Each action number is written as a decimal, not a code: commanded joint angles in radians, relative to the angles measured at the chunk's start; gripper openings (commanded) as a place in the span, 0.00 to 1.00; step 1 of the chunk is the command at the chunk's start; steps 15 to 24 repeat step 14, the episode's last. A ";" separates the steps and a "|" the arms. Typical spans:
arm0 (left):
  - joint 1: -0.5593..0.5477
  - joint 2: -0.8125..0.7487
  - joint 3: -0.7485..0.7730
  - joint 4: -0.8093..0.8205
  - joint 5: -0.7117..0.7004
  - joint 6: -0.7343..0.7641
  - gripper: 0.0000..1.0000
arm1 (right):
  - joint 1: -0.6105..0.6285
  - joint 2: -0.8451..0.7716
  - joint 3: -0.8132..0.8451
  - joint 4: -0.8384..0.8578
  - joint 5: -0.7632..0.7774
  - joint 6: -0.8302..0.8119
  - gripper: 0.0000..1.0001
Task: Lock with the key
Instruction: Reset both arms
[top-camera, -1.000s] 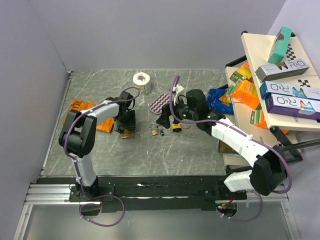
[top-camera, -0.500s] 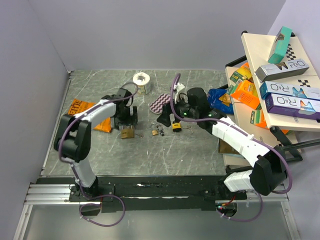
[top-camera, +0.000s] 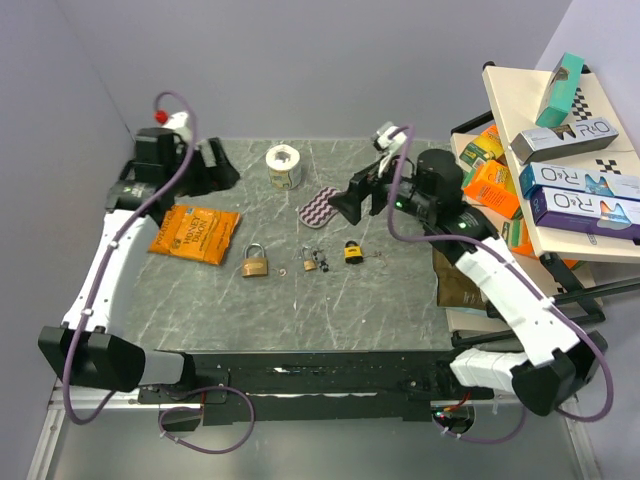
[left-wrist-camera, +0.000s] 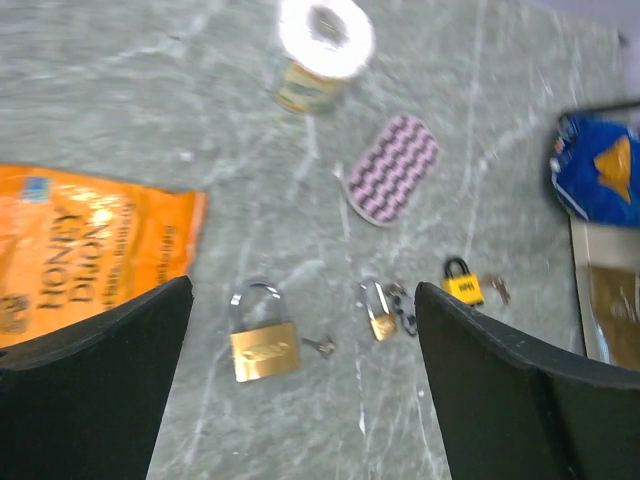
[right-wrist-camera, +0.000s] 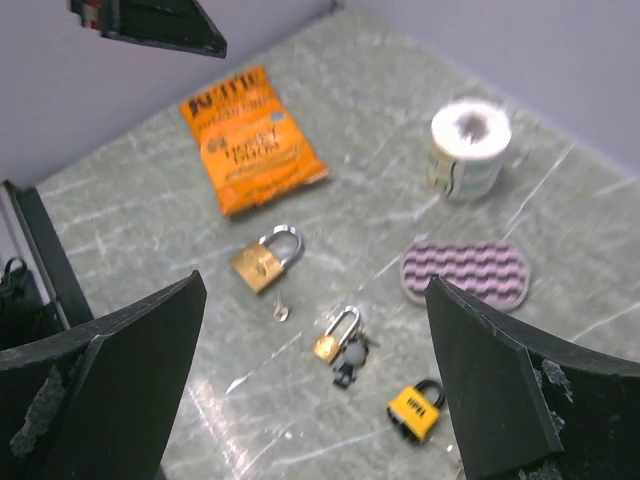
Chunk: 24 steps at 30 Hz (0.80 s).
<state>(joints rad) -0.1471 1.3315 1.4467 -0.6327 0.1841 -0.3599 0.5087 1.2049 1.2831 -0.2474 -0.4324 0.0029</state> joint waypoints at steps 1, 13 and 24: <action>0.101 -0.060 -0.035 -0.004 0.090 0.018 0.96 | -0.004 -0.066 0.010 0.020 0.032 -0.038 0.99; 0.130 -0.265 -0.218 0.011 0.048 0.099 0.96 | -0.012 -0.235 -0.209 0.023 0.044 -0.038 0.99; 0.130 -0.262 -0.212 0.005 0.043 0.101 0.96 | -0.013 -0.235 -0.211 0.023 0.044 -0.049 0.99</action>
